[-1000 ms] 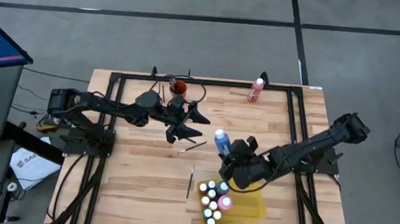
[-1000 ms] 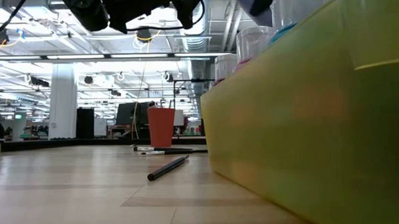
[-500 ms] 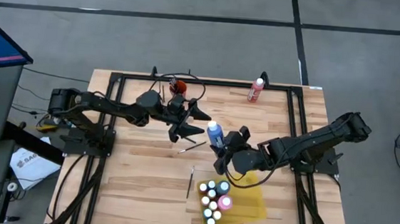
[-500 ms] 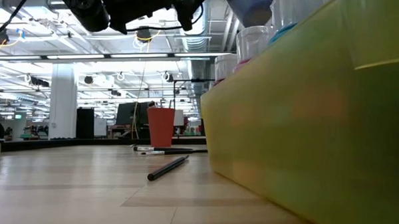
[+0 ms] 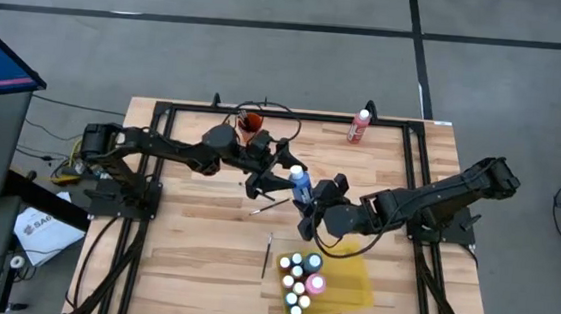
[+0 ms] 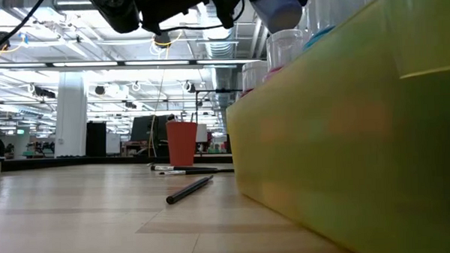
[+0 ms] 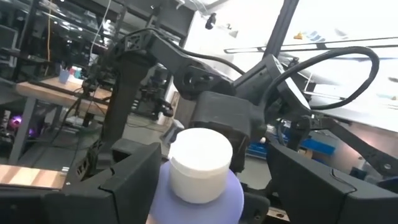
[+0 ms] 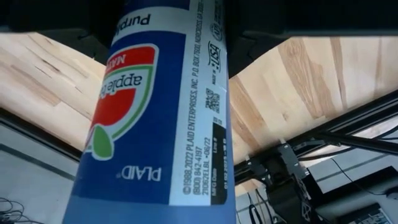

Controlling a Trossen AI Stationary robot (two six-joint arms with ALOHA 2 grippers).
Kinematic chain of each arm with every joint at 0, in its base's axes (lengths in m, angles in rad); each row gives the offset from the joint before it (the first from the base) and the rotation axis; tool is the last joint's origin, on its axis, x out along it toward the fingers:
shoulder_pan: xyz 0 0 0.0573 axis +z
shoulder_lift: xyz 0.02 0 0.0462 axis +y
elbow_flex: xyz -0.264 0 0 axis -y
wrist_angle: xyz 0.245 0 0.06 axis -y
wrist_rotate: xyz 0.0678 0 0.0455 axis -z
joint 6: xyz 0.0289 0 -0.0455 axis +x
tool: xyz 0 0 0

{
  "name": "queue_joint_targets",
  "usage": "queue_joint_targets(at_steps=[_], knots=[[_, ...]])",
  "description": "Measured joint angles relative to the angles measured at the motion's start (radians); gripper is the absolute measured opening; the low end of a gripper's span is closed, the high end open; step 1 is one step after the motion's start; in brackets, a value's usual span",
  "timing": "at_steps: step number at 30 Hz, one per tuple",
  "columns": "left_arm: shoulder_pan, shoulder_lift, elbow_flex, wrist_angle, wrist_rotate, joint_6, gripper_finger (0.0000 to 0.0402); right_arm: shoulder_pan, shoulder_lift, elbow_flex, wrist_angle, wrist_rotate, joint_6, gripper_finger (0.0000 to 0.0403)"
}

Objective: Pick & Place Paint Supplies
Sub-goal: Put the purple paint bottle into the yellow bin

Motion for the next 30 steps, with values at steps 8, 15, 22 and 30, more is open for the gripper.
queue_joint_targets(at_steps=[8, 15, 22, 30], knots=[[0.0, -0.008, 0.0, 0.0, -0.007, 0.031, 0.0264, 0.001, 0.0, 0.0, 0.004, -0.001, 0.0, 0.0168], [0.0, 0.004, 0.0, -0.003, -0.015, 0.033, 0.02, -0.011, 0.0, -0.001, 0.004, -0.005, -0.011, 0.0168], [0.0, 0.009, 0.0, -0.005, -0.017, 0.059, 0.0154, -0.012, 0.001, -0.002, 0.007, -0.021, -0.02, 0.0168], [0.003, 0.009, 0.0, -0.007, -0.016, 0.082, 0.0095, -0.013, 0.001, -0.002, -0.009, -0.015, -0.03, 0.018]])
